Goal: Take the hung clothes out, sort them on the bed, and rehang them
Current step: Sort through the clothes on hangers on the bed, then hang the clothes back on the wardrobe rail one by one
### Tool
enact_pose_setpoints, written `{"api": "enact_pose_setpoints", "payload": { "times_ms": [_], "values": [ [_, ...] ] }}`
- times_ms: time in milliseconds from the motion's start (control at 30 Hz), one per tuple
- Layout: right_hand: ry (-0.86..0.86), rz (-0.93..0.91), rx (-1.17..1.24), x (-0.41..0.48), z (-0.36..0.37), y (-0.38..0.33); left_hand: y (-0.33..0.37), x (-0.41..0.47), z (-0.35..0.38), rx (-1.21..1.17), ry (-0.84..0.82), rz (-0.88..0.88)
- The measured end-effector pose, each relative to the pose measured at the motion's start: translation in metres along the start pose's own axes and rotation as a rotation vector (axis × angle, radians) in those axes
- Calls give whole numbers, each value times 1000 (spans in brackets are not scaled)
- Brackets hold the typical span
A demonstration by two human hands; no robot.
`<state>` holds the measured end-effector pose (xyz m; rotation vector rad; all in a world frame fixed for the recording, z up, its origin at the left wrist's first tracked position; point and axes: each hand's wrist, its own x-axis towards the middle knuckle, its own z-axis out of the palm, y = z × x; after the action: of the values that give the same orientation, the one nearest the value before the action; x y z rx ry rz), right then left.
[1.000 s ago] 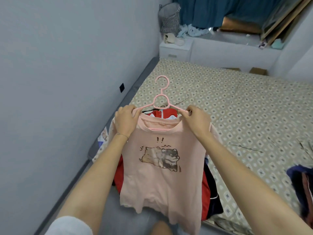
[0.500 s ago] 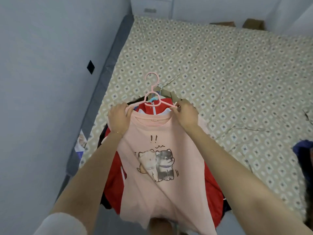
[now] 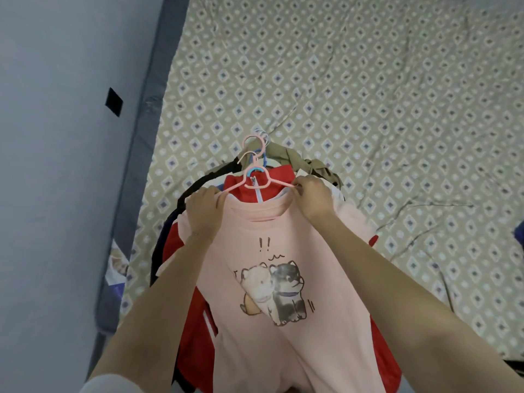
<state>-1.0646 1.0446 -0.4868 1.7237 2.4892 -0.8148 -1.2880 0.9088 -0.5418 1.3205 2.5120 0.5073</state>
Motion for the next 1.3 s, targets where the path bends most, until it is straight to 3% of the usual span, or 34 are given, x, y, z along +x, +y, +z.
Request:
{"api": "enact_pose_setpoints", "payload": {
  "times_ms": [233, 567, 800, 1300],
  "values": [
    [-57, -61, -52, -11, 13, 22, 6, -7, 18, -15, -24, -29],
    [55, -33, -89, -75, -52, 55, 82, -57, -6, 43, -12, 205],
    [124, 61, -29, -164, -125, 129, 202, -120, -19, 91, 4, 324],
    [290, 202, -37, -377, -254, 383, 492, -311, 39, 76, -65, 498]
  ]
}}
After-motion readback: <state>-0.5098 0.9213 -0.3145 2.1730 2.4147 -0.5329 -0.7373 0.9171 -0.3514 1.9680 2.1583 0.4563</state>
